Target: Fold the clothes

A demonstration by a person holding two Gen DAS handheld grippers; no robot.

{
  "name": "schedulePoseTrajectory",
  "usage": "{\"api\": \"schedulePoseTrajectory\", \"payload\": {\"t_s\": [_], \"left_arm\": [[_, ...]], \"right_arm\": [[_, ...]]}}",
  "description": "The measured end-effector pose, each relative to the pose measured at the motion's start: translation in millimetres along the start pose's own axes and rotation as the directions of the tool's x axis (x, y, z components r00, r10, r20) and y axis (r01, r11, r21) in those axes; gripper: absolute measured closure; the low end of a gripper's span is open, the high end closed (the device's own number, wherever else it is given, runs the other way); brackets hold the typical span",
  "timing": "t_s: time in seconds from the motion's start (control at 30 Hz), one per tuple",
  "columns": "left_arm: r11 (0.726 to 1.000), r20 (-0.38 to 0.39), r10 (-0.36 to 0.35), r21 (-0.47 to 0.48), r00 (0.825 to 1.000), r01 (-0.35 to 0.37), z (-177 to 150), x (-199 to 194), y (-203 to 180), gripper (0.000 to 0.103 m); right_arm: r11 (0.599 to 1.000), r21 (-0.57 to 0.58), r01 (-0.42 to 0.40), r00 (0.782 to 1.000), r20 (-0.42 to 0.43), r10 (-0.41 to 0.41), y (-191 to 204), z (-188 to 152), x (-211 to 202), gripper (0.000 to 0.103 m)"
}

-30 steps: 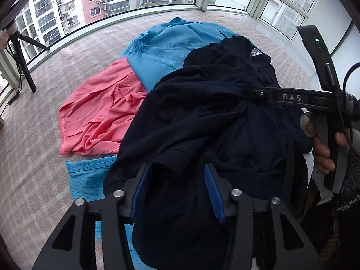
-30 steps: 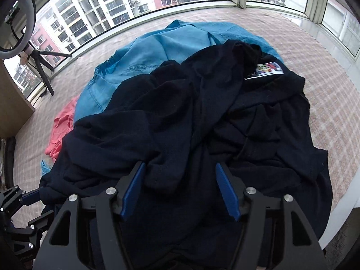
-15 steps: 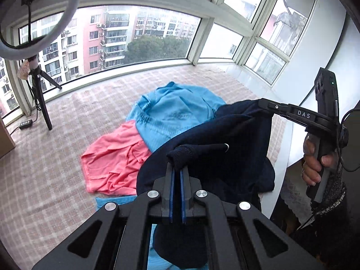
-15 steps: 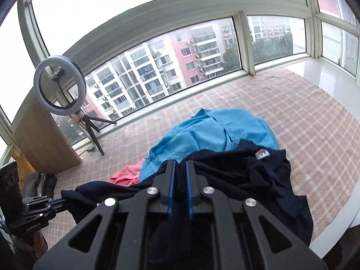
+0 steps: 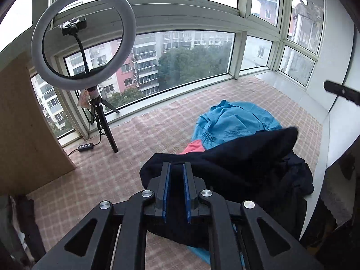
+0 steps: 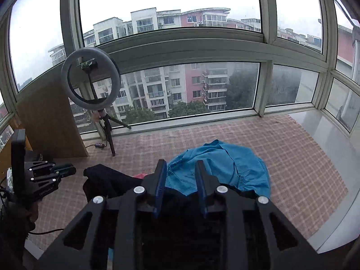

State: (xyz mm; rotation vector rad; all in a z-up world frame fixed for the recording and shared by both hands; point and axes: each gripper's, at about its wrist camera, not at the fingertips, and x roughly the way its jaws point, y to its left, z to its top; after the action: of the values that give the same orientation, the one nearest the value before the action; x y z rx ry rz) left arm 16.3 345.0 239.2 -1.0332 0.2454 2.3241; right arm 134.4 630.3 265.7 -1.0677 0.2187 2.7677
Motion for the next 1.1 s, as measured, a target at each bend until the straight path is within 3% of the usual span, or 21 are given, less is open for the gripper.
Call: {"api": "schedulePoseTrajectory", "payload": {"t_s": [0.03, 0.1, 0.23, 0.33, 0.37, 0.4, 0.43, 0.5, 0.6, 0.67, 0.73, 0.8, 0.93, 1.03, 1.1], "left_arm": [[1.0, 0.005, -0.017, -0.017, 1.0, 0.017, -4.9, -3.0, 4.9, 0.084], [0.998, 0.012, -0.048, -0.038, 0.999, 0.048, -12.1, -10.9, 13.7, 0.078], [0.994, 0.009, -0.083, -0.072, 0.996, 0.084, -27.3, -27.6, 33.1, 0.066], [0.99, 0.01, -0.096, -0.101, 0.995, 0.097, -38.1, -39.9, 49.3, 0.054], [0.99, 0.014, -0.087, -0.114, 0.996, 0.089, -41.0, -43.6, 56.3, 0.054], [0.99, 0.015, -0.071, -0.122, 0.997, 0.073, -43.5, -47.1, 63.5, 0.054], [0.991, 0.015, -0.049, -0.128, 0.999, 0.051, -45.2, -49.1, 71.5, 0.054], [0.989, 0.024, -0.001, -0.148, 1.0, 0.004, -50.7, -57.8, 90.4, 0.053], [0.978, 0.049, 0.051, -0.205, 0.998, -0.04, -61.6, -76.7, 122.8, 0.053], [0.969, 0.066, 0.077, -0.242, 0.995, -0.059, -69.9, -90.8, 143.4, 0.053], [0.961, 0.084, 0.101, -0.266, 0.991, -0.076, -78.2, -104.8, 159.7, 0.053], [0.955, 0.101, 0.117, -0.283, 0.988, -0.084, -86.1, -117.7, 173.3, 0.053], [0.951, 0.143, 0.133, -0.296, 0.981, -0.086, -99.0, -142.6, 189.4, 0.053], [0.948, 0.172, 0.149, -0.306, 0.974, -0.091, -108.4, -160.3, 198.5, 0.053], [0.943, 0.188, 0.16, -0.319, 0.969, -0.094, -115.2, -171.8, 205.9, 0.053]], "right_arm": [[0.999, 0.036, 0.02, 0.999, -0.051, -0.018, -10.3, -30.5, 6.6, 0.043], [0.992, 0.11, 0.062, 0.987, -0.156, -0.045, -30.8, -90.8, 20.2, 0.043], [0.931, 0.35, 0.099, 0.93, -0.366, 0.039, -68.6, -190.8, 61.0, 0.042], [0.909, 0.412, 0.056, 0.914, -0.387, 0.119, -70.2, -221.3, 82.9, 0.043], [0.909, 0.415, 0.042, 0.915, -0.381, 0.131, -68.0, -223.3, 85.6, 0.047], [0.908, 0.417, 0.026, 0.915, -0.376, 0.146, -65.7, -224.8, 88.1, 0.059], [0.905, 0.425, 0.002, 0.913, -0.371, 0.172, -63.4, -222.9, 88.3, 0.101], [0.896, 0.442, -0.035, 0.934, -0.304, 0.186, -60.4, -210.2, 74.4, 0.099], [0.859, 0.482, -0.17, 0.964, -0.098, 0.246, -58.2, -170.2, 25.9, 0.099], [0.854, 0.465, -0.232, 0.968, 0.029, 0.247, -51.8, -134.0, -13.4, 0.099], [0.878, 0.395, -0.271, 0.963, 0.123, 0.241, -35.7, -94.6, -48.1, 0.099], [0.884, 0.317, -0.344, 0.934, 0.215, 0.287, -11.4, -55.0, -78.2, 0.1], [0.899, 0.147, -0.412, 0.887, 0.289, 0.36, 58.8, 20.0, -110.9, 0.1], [0.852, 0.023, -0.522, 0.816, 0.302, 0.492, 128.9, 68.0, -121.8, 0.1], [0.832, -0.086, -0.549, 0.779, 0.307, 0.546, 180.4, 91.0, -134.5, 0.1]]}}
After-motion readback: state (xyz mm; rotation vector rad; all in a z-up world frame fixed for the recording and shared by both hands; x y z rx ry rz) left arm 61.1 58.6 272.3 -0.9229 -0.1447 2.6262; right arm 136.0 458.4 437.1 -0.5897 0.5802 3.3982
